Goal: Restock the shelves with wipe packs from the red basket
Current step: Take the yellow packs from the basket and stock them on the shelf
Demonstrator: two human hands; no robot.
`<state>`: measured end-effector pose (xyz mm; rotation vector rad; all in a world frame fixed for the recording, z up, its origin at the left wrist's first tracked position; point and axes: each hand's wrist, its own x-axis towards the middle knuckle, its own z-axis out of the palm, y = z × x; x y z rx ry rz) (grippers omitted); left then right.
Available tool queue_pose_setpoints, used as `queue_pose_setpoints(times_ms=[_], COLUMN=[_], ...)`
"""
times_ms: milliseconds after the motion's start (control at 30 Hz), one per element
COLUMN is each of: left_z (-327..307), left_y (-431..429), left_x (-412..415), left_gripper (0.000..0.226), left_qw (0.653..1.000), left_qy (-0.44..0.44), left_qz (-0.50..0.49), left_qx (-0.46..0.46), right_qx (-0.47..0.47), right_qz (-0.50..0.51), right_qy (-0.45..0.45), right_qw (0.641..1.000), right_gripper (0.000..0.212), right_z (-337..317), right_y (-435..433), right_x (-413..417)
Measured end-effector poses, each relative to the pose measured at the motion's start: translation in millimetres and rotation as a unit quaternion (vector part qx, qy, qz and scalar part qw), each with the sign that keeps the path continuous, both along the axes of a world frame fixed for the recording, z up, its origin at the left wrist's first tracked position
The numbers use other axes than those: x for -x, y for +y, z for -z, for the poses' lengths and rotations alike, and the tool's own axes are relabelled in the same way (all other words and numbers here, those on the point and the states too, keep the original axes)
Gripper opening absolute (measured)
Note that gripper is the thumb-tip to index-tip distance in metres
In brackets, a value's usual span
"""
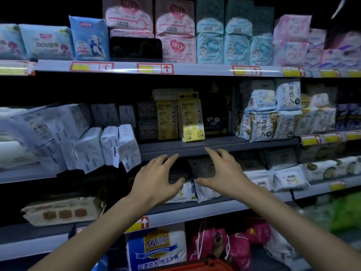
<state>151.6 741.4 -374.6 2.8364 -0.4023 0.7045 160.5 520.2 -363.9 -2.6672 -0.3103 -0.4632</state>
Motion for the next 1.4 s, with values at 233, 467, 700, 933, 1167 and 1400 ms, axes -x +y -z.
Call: queue_pose_setpoints(times_ms=[233, 467, 700, 933, 1167, 1400], left_z=[84, 190, 296, 397, 472, 514], left_y=[15, 25, 26, 12, -4, -17], left_x=[25, 41, 55, 60, 55, 50], left_gripper=[0.095, 0.093, 0.087, 0.081, 0.074, 0.071], left_qw=[0.998, 0.989, 0.966, 0.921, 0.863, 0.826], left_qy=[0.04, 0.125, 0.233, 0.357, 0.451, 0.486], left_qz=[0.012, 0.018, 0.022, 0.028, 0.072, 0.104], left_qx=[-0.054, -0.08, -0.113, -0.155, -0.216, -0.266], right_qx=[0.033, 0.088, 0.167, 0.283, 0.37, 0.388], right_qz=[-0.035, -0.051, -0.118, -0.187, -0.218, -0.222], right_qy=[0.063, 0.132, 0.274, 0.343, 0.42, 0.429], right_qw=[0.997, 0.986, 0.94, 0.876, 0.8, 0.785], right_gripper=[0.105, 0.111, 0.102, 0.078, 0.057, 0.055], right_z=[79, 179, 286, 346, 377, 387], right_y=[0, 6, 2, -5, -18, -19], right_x=[38, 47, 55, 63, 69, 71])
